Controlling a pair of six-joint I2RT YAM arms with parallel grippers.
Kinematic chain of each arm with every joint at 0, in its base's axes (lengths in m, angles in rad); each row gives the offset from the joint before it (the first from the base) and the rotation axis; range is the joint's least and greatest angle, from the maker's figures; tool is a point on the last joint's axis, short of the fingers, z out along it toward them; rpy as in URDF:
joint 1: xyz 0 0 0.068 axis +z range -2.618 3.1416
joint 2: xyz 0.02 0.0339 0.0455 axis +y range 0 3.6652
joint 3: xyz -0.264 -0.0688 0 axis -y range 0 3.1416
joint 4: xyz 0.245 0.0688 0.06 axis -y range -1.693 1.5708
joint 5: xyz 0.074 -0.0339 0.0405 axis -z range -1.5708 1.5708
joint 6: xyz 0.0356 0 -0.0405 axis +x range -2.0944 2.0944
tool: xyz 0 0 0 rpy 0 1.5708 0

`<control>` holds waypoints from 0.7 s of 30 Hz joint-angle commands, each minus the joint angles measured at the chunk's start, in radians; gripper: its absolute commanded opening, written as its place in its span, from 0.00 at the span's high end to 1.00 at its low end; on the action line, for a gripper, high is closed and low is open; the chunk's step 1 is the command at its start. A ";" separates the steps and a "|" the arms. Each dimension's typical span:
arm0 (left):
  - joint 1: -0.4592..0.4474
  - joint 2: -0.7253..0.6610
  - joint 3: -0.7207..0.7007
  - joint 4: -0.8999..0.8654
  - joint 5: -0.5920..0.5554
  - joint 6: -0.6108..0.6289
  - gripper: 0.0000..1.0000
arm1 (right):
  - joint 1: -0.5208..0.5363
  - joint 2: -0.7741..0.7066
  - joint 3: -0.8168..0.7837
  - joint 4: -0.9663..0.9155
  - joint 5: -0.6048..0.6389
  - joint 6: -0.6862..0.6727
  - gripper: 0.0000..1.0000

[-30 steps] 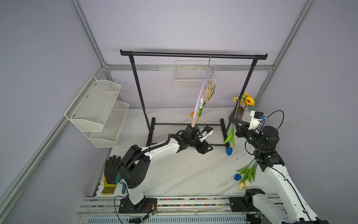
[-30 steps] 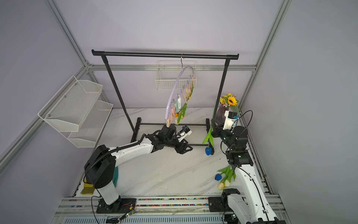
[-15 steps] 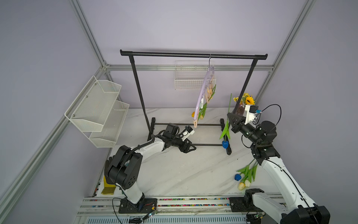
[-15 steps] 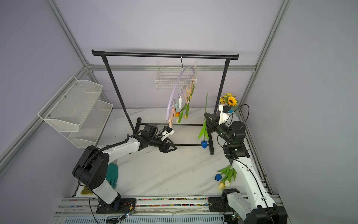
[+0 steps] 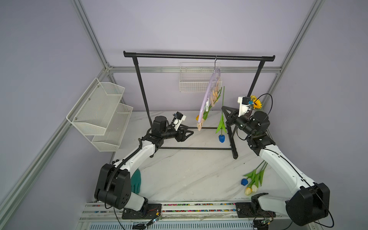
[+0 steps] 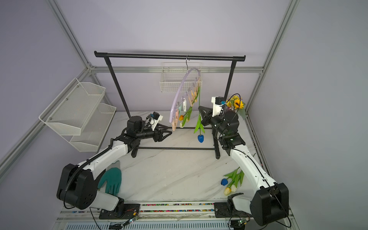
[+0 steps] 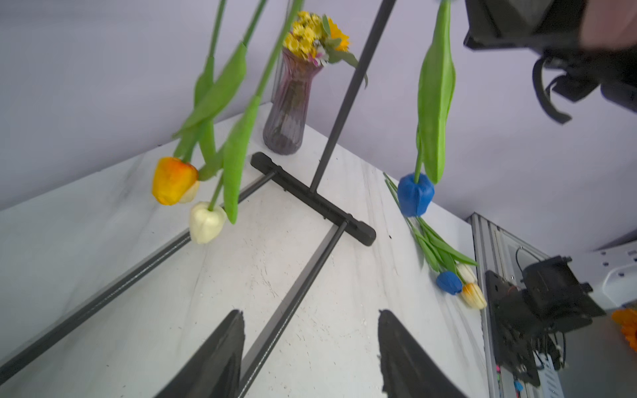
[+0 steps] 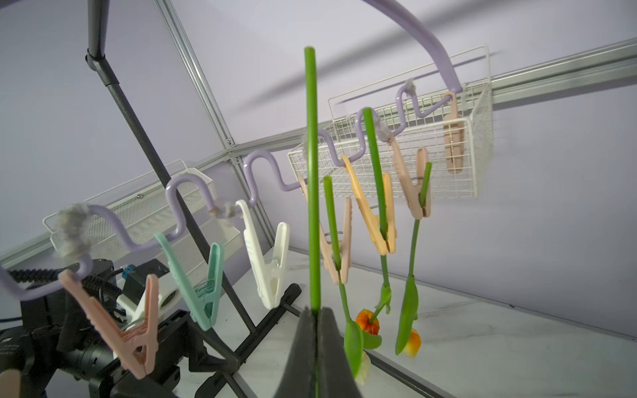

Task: Dry the flowers on a clothes hanger
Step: Open the clamp at the hanger.

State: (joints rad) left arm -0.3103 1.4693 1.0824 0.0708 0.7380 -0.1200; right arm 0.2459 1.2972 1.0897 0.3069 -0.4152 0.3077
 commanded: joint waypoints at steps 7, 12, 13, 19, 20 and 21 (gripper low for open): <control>0.028 0.075 0.253 0.124 0.084 -0.195 0.37 | 0.060 0.150 0.134 0.086 0.035 0.039 1.00; 0.028 0.121 0.358 0.091 0.120 -0.202 0.37 | 0.074 0.193 0.153 0.111 0.055 0.047 1.00; 0.029 0.132 0.378 0.090 0.134 -0.208 0.37 | 0.077 0.201 0.155 0.118 0.055 0.051 1.00; 0.018 0.186 0.483 0.056 0.183 -0.220 0.37 | 0.094 0.235 0.180 0.136 0.057 0.056 1.00; 0.014 0.187 0.488 0.059 0.182 -0.220 0.37 | 0.095 0.239 0.182 0.139 0.056 0.059 1.00; 0.012 0.190 0.496 0.058 0.181 -0.220 0.37 | 0.097 0.243 0.184 0.142 0.056 0.060 1.00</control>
State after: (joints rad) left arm -0.2867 1.6630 1.5368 0.1318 0.8848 -0.3233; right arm 0.3313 1.5299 1.2438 0.3981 -0.3710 0.3576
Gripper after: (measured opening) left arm 0.629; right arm 0.045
